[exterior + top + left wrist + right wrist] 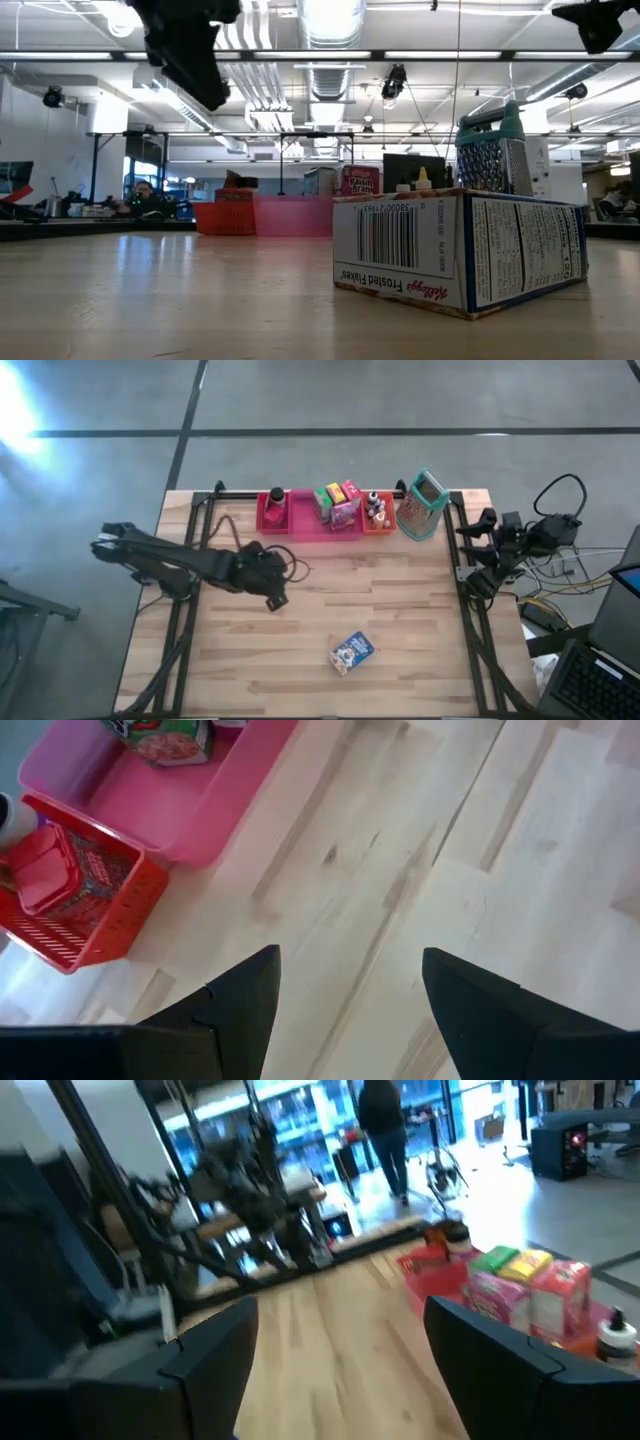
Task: Pick & Place Kitchen Items
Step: Put the blue cereal box into the pink bin
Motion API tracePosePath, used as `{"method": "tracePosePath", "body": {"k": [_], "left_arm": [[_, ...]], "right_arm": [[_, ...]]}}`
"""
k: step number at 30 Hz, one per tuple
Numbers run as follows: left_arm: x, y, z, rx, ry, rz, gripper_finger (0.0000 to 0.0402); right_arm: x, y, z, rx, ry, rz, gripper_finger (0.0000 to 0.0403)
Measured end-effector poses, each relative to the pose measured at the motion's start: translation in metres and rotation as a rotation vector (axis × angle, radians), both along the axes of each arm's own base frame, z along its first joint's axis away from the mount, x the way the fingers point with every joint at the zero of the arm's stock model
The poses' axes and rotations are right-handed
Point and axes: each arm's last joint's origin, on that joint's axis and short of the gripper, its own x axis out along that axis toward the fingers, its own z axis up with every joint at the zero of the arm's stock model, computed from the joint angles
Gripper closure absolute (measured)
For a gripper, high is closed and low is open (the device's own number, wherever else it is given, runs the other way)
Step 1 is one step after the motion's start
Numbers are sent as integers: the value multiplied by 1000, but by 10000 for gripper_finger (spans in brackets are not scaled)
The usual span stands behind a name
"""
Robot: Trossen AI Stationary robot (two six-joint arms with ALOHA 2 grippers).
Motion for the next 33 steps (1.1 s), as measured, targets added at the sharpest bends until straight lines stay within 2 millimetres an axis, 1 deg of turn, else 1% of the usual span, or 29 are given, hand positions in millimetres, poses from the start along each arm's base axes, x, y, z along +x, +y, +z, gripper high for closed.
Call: {"method": "tracePosePath", "body": {"k": [7,11,14,20,26,29,33], "left_arm": [[-29,7,-7,-4,-26,2,152],[-37,9,-9,-6,-30,6,152],[-37,9,-9,-6,-33,6,152],[-37,9,-10,-5,-28,7,152],[-37,9,-10,-6,-28,8,151],[-37,9,-10,-6,-28,8,151],[-37,9,-10,-6,-28,8,151]], "right_arm": [[2,1,18,114,-168,-2,103],[8,5,19,31,-155,-30,97],[18,11,17,-41,-104,-49,94],[36,24,20,-168,-45,-46,82],[52,35,20,-241,6,-42,56],[60,40,21,-258,26,-80,41],[70,47,20,-280,55,-85,34]]}}
